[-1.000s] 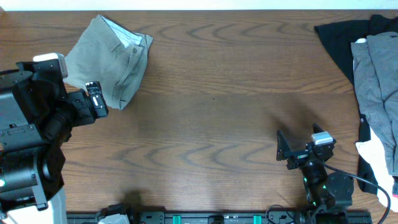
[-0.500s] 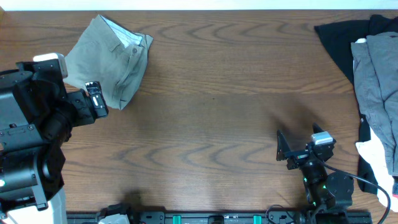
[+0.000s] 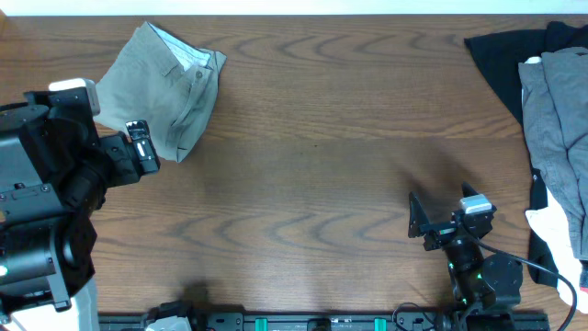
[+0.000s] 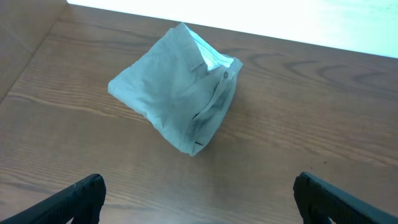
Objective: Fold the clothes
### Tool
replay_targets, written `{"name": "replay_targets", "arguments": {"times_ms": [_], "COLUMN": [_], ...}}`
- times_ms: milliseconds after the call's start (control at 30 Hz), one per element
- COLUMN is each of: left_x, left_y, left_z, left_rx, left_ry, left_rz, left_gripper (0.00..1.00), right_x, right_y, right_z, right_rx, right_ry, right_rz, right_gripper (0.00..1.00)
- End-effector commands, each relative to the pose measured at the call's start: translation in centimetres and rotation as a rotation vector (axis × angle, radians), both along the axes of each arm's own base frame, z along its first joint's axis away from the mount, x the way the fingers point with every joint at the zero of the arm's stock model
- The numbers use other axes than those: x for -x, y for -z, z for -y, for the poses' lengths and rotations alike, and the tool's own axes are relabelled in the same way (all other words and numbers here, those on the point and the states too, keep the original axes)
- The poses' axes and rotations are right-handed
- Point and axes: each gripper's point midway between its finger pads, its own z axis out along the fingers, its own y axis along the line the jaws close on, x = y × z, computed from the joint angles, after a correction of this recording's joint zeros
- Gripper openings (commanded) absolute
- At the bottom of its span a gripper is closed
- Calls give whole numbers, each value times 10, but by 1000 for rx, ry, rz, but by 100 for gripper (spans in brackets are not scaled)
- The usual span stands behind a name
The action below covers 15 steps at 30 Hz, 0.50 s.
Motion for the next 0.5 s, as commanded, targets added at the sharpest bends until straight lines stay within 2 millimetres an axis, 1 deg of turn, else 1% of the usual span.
{"name": "replay_targets", "arguments": {"times_ms": [0,100,167,300,333,467], "left_x": [5,2,-2,-4,-4,1], "left_y": [-4,-6,-3,14,21,43], "left_z": [1,5,6,6,7,12], "left_rx": [-10,-21,-31,-47,-50,-56], "left_ry": [-2,14,21,23,26,42], "left_rz": [27,91,148,252,283,374], "left_gripper": [98,98,98,98,98,98], "right_x": [1,1,1,1,1,1], "right_y": [1,1,1,1,1,1], "right_z": [-4,-4,-4,-4,-4,-4], "right_rx": [-11,-11,-11,-11,-11,-11], "right_ry": [-16,-16,-16,-16,-16,-16], "right_rz": [-1,-1,-1,-1,-1,-1], "right_gripper": [99,99,99,99,99,99]}}
